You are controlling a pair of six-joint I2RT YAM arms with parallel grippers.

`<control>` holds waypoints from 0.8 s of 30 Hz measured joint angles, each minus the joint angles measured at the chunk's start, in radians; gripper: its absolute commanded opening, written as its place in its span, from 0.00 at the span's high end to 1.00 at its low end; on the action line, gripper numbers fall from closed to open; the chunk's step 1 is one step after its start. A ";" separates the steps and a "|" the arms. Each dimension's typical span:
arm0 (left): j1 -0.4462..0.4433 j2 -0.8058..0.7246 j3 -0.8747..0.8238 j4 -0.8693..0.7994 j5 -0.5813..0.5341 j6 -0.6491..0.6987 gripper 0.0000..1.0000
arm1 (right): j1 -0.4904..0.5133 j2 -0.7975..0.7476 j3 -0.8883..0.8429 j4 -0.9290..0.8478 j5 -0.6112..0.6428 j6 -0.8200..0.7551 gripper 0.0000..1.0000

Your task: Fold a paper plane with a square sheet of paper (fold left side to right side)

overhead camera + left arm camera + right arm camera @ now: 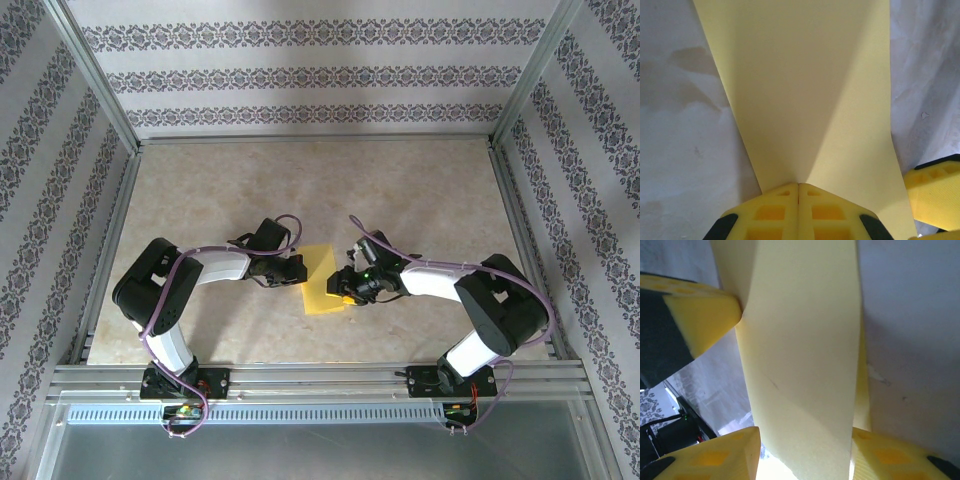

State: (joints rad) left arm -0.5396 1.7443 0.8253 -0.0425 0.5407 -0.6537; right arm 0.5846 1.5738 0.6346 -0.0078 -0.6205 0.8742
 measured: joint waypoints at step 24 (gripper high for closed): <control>-0.004 0.000 0.000 0.002 0.001 0.018 0.95 | -0.074 0.132 0.077 0.134 -0.028 0.008 0.64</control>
State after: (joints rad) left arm -0.5434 1.7439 0.8253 -0.0410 0.5415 -0.6357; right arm 0.5110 1.7054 0.7120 0.1257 -0.6487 0.8825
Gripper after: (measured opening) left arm 0.052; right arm 0.379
